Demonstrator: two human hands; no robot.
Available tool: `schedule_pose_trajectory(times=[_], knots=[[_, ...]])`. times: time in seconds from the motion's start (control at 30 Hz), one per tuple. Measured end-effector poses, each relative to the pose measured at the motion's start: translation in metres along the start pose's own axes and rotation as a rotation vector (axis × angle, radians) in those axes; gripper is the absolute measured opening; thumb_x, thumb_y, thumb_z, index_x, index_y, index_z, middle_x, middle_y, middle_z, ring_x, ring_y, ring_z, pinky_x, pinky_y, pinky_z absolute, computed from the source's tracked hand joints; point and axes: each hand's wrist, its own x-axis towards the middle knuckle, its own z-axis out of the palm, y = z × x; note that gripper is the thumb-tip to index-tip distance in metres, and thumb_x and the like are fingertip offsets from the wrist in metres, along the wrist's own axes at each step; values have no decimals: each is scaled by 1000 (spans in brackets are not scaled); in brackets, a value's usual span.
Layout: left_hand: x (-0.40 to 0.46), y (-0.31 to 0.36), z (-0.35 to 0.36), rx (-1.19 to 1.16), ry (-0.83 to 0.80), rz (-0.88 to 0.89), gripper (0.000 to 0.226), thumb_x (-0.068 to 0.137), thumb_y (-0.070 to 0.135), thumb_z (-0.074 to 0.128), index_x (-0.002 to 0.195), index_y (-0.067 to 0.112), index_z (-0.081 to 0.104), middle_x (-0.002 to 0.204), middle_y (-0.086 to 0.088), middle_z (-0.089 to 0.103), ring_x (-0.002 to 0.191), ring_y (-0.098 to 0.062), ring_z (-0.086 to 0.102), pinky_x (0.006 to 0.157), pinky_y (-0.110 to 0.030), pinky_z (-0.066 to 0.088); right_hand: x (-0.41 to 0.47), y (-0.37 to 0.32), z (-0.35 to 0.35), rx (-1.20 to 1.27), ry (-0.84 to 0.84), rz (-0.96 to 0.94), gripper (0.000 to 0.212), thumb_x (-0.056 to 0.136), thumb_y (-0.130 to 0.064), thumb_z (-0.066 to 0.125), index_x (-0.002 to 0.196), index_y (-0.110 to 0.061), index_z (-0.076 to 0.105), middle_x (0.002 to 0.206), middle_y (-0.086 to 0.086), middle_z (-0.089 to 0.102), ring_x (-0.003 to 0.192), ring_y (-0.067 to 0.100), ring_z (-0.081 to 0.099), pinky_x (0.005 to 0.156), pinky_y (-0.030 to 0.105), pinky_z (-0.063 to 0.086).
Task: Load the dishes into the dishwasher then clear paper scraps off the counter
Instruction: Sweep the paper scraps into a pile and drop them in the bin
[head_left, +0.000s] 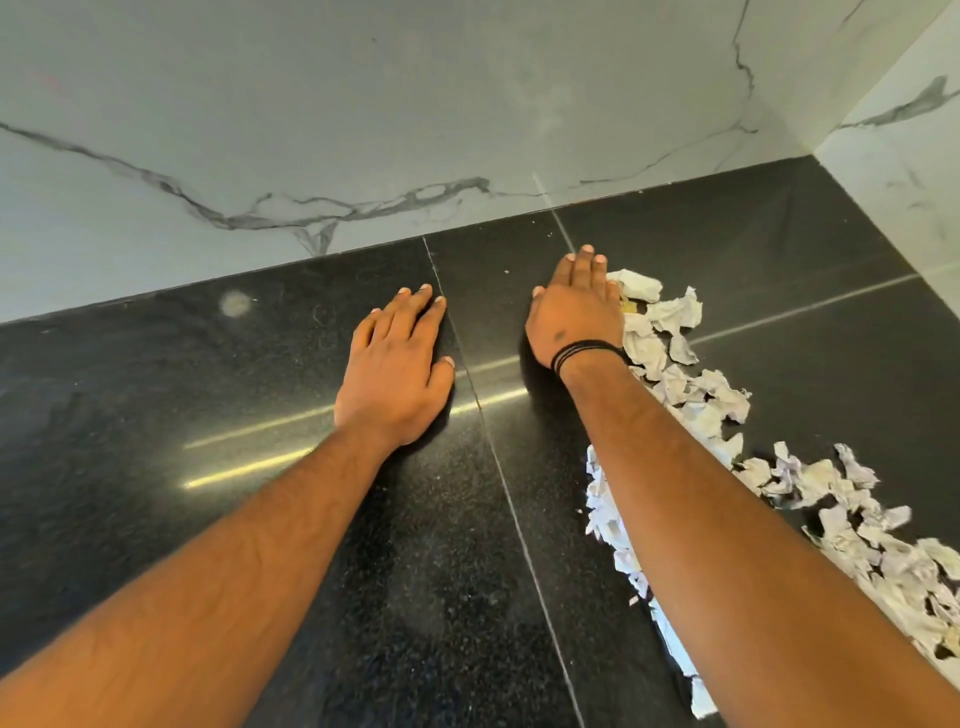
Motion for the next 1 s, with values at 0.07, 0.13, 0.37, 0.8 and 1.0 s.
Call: schedule_pose_trajectory(times=[0.07, 0.13, 0.37, 0.8, 1.0], knots=[[-1, 0, 1, 8, 1, -1, 69, 96, 42, 35, 159, 18, 27, 168, -1, 20, 156, -19, 12, 127, -41, 8, -9, -1, -6, -11, -30, 27, 67, 103, -34, 31, 156, 1, 11, 165, 22, 4, 153, 36, 3, 124, 48, 9], [0, 0, 1, 8, 2, 4, 69, 96, 42, 36, 159, 18, 27, 168, -1, 20, 155, -19, 12, 126, -41, 8, -11, -13, -14, -1, 13, -42, 66, 103, -35, 34, 156, 0, 17, 164, 22, 10, 152, 37, 5, 124, 49, 10], [1, -1, 2, 4, 9, 7, 69, 94, 43, 33, 159, 19, 29, 167, -1, 22, 155, -18, 12, 127, -41, 8, 33, -50, -9, -96, -14, -241, 65, 105, -43, 27, 158, -8, 13, 166, 14, 8, 153, 33, 2, 124, 50, 4], [1, -2, 3, -20, 16, 5, 68, 95, 42, 32, 158, 18, 30, 167, -1, 22, 155, -19, 13, 126, -44, 11, -15, 54, -28, -310, -81, 100, 65, 101, -33, 27, 155, 3, 19, 162, 24, 16, 151, 38, 17, 122, 55, 0], [0, -2, 1, -1, 11, 3, 69, 95, 43, 30, 159, 18, 29, 167, 0, 21, 155, -18, 12, 127, -44, 10, -57, 55, -49, -177, -115, 114, 44, 96, -35, 40, 126, -12, 61, 142, 22, 50, 135, 39, 41, 118, 60, 17]])
